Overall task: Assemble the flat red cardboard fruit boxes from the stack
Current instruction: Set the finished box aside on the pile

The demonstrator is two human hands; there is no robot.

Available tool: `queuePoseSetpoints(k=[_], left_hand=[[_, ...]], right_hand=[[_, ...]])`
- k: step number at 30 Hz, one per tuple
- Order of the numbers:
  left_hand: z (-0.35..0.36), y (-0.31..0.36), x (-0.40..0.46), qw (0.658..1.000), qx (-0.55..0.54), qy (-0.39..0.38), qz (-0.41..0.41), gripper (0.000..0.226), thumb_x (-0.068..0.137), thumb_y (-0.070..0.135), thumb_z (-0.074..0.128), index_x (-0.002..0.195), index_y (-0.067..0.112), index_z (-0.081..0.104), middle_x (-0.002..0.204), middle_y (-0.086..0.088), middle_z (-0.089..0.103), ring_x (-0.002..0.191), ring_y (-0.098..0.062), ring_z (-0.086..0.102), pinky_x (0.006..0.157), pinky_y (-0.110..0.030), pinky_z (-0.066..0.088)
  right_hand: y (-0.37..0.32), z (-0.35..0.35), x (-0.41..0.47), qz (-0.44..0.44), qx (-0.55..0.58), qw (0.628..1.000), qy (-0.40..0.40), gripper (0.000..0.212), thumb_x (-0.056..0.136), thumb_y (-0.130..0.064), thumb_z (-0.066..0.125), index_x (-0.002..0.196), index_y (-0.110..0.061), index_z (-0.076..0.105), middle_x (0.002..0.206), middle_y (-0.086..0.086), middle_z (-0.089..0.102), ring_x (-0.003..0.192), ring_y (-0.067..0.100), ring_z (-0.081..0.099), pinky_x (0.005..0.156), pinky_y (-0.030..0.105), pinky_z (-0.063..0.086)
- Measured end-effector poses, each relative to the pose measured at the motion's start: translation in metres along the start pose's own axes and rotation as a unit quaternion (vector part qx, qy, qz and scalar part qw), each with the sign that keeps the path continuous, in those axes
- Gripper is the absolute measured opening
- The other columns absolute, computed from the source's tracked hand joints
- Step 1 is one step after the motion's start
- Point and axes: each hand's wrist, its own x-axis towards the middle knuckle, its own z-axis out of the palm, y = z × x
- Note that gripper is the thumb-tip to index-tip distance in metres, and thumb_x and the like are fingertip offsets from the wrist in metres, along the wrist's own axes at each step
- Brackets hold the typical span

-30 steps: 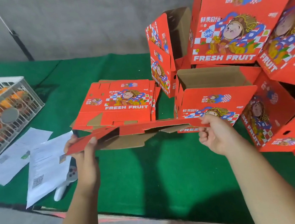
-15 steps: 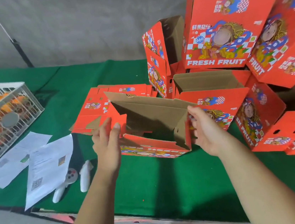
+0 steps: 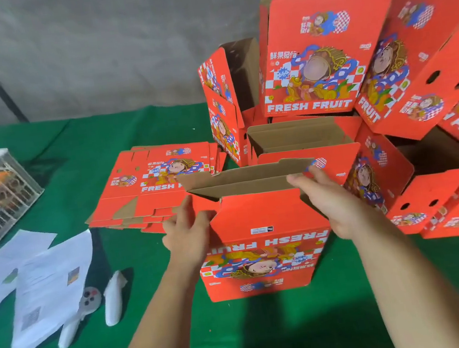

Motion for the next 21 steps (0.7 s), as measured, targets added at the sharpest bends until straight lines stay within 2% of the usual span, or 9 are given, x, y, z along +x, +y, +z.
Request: queuePoseSetpoints(k=[2, 4, 7, 10, 12, 14, 16, 19, 21], left_hand=[[0.006, -0.012, 0.008, 0.995, -0.091, 0.003, -0.026, 0.073, 0.066, 0.054, 0.053, 0.138, 0.051, 0.050, 0.136, -0.027, 0.056, 0.131, -0.051, 0.050, 0.113, -0.063, 0.038], [0.010, -0.022, 0.010, 0.993, -0.116, 0.013, -0.029, 0.079, 0.068, 0.055, 0.052, 0.146, 0.042, 0.049, 0.134, -0.014, 0.063, 0.128, -0.036, 0.058, 0.108, -0.053, 0.048], [0.018, -0.029, 0.009, 0.983, -0.180, 0.009, -0.039, 0.058, 0.090, 0.041, 0.059, 0.146, 0.036, 0.048, 0.078, 0.021, 0.071, 0.073, 0.003, 0.068, 0.064, -0.018, 0.056], [0.020, -0.028, 0.002, 0.984, -0.174, -0.014, -0.017, 0.021, 0.086, 0.038, 0.057, 0.101, 0.028, 0.066, 0.055, 0.011, 0.062, 0.049, -0.001, 0.058, 0.060, -0.026, 0.047], [0.024, -0.022, -0.001, 0.984, -0.173, -0.012, -0.035, 0.027, 0.077, 0.040, 0.054, 0.092, 0.022, 0.069, 0.060, 0.006, 0.063, 0.056, -0.007, 0.062, 0.061, -0.029, 0.048], [0.025, -0.022, 0.002, 0.986, -0.159, -0.026, -0.035, 0.044, 0.074, 0.044, 0.054, 0.113, 0.030, 0.070, 0.090, -0.005, 0.071, 0.084, -0.023, 0.070, 0.076, -0.035, 0.059], [0.019, -0.020, 0.004, 0.991, -0.116, -0.053, -0.033, 0.077, 0.067, 0.053, 0.057, 0.144, 0.044, 0.051, 0.125, -0.011, 0.063, 0.102, -0.036, 0.069, 0.095, -0.047, 0.056], [0.011, -0.017, 0.004, 0.986, -0.147, -0.068, -0.028, 0.103, 0.059, 0.062, 0.059, 0.155, 0.046, 0.028, 0.133, 0.004, 0.066, 0.107, -0.021, 0.069, 0.098, -0.048, 0.054], [0.006, -0.018, 0.003, 0.984, -0.171, -0.045, -0.030, 0.105, 0.058, 0.065, 0.059, 0.156, 0.052, 0.024, 0.138, 0.001, 0.061, 0.110, -0.028, 0.067, 0.095, -0.054, 0.057]], right_hand=[[0.009, 0.007, 0.000, -0.032, 0.071, 0.996, 0.045, 0.074, 0.087, -0.068, 0.065, 0.152, -0.047, 0.037, 0.150, -0.018, 0.045, 0.133, 0.013, 0.047, 0.105, 0.038, 0.036], [0.012, 0.013, -0.005, -0.057, 0.110, 0.989, 0.077, 0.054, 0.090, -0.067, 0.057, 0.140, -0.053, 0.041, 0.134, -0.026, 0.051, 0.118, 0.002, 0.050, 0.094, 0.028, 0.037], [0.032, 0.020, -0.007, -0.065, 0.072, 0.988, 0.118, 0.068, 0.095, -0.067, 0.054, 0.154, -0.041, 0.033, 0.150, -0.009, 0.044, 0.139, 0.015, 0.044, 0.107, 0.036, 0.035], [0.045, 0.026, -0.009, -0.027, 0.038, 0.986, 0.162, 0.077, 0.098, -0.069, 0.048, 0.161, -0.033, 0.023, 0.166, 0.002, 0.020, 0.152, 0.027, 0.026, 0.122, 0.052, 0.028], [0.045, 0.029, -0.011, -0.018, 0.066, 0.982, 0.176, 0.081, 0.094, -0.076, 0.046, 0.161, -0.035, 0.023, 0.166, 0.003, 0.015, 0.150, 0.029, 0.029, 0.121, 0.055, 0.029], [0.041, 0.028, -0.009, -0.019, 0.071, 0.980, 0.185, 0.095, 0.082, -0.088, 0.045, 0.159, -0.038, 0.024, 0.163, 0.001, 0.016, 0.145, 0.031, 0.037, 0.118, 0.056, 0.035], [0.036, 0.027, -0.006, -0.027, 0.056, 0.980, 0.187, 0.098, 0.076, -0.092, 0.046, 0.155, -0.038, 0.029, 0.155, 0.000, 0.023, 0.138, 0.032, 0.043, 0.115, 0.056, 0.040], [0.034, 0.034, -0.005, -0.050, 0.031, 0.983, 0.172, 0.094, 0.078, -0.086, 0.058, 0.154, -0.036, 0.032, 0.153, 0.001, 0.026, 0.142, 0.031, 0.039, 0.117, 0.054, 0.038], [0.035, 0.044, -0.006, -0.070, -0.009, 0.984, 0.163, 0.095, 0.078, -0.072, 0.072, 0.154, -0.036, 0.030, 0.154, 0.003, 0.024, 0.145, 0.030, 0.033, 0.120, 0.049, 0.034]])
